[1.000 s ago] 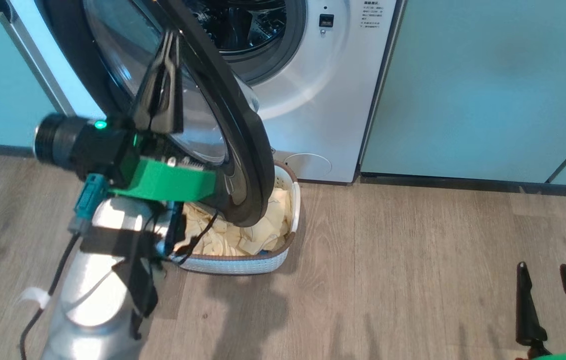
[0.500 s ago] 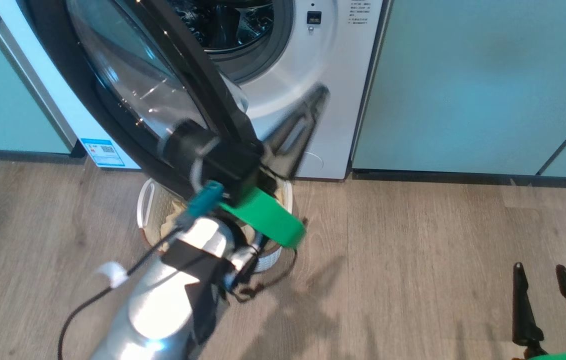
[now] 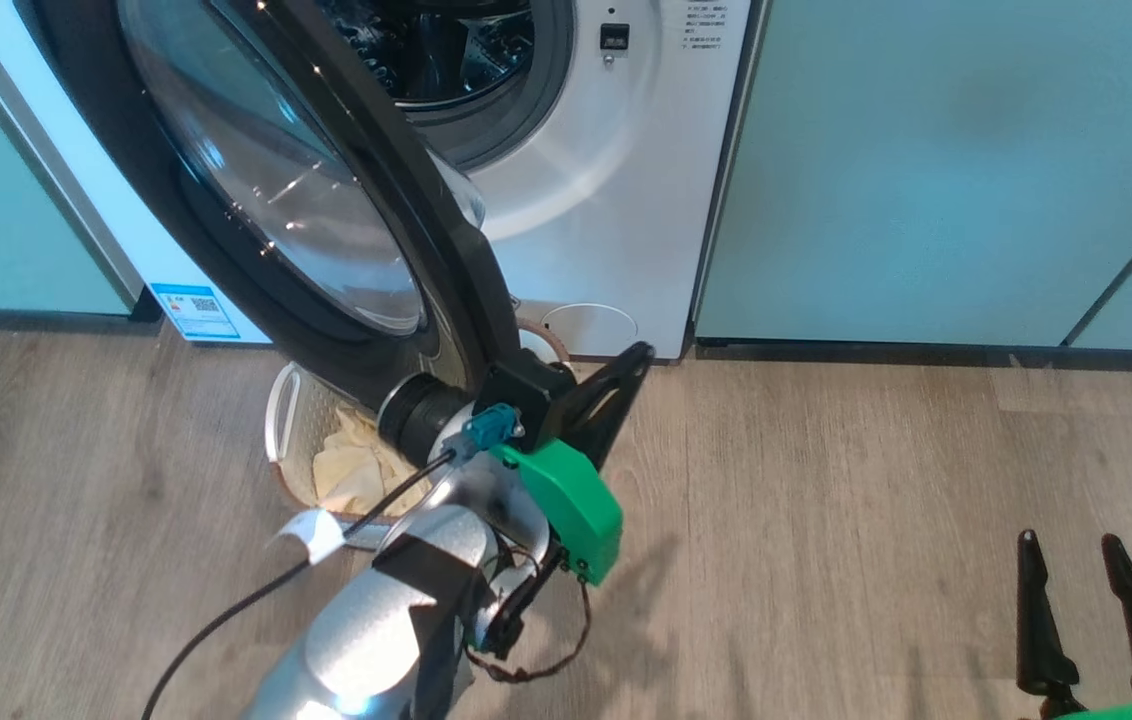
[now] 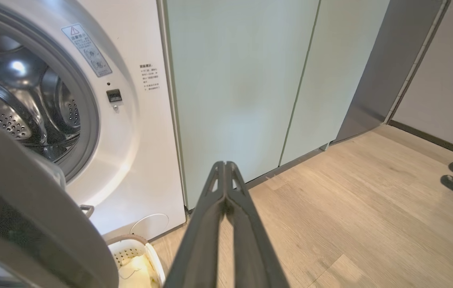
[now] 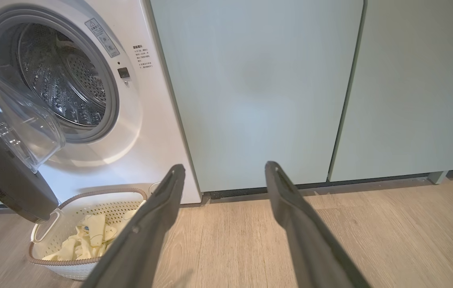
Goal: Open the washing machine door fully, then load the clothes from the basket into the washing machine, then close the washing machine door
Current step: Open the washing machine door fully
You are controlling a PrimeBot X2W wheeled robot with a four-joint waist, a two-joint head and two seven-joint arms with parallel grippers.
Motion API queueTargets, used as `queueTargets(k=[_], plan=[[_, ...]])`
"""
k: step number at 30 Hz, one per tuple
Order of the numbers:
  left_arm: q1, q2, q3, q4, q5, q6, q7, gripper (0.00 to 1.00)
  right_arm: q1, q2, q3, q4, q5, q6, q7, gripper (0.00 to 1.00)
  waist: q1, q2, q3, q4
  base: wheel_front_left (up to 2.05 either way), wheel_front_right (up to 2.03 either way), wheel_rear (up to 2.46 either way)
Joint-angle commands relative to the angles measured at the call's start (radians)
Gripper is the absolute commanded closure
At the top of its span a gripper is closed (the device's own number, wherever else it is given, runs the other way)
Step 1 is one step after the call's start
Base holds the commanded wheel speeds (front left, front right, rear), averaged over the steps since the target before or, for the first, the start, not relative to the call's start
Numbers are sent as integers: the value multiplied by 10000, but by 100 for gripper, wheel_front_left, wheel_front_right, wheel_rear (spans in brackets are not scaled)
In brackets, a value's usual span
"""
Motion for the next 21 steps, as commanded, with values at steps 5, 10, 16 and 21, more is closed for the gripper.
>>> queueTargets(k=[5,10,16,21], plan=[[-824,54,305,416,-195,275,-58,100,-268,-68,323,-183,70,0,-95,0,0,0,-125,-109,0,0,0],[-1082,54,432,1155,-343,416,-221,100,-224,-92,369,-145,68,0,-95,0,0,0,-209,-222,0,0,0],[-1359,59,603,1931,-392,634,-486,100,-190,-115,388,-95,92,0,-95,0,0,0,-246,-292,0,0,0],[-1629,99,810,2526,-470,768,-756,100,-212,-121,405,-65,118,0,-95,0,0,0,-208,-330,0,0,0]])
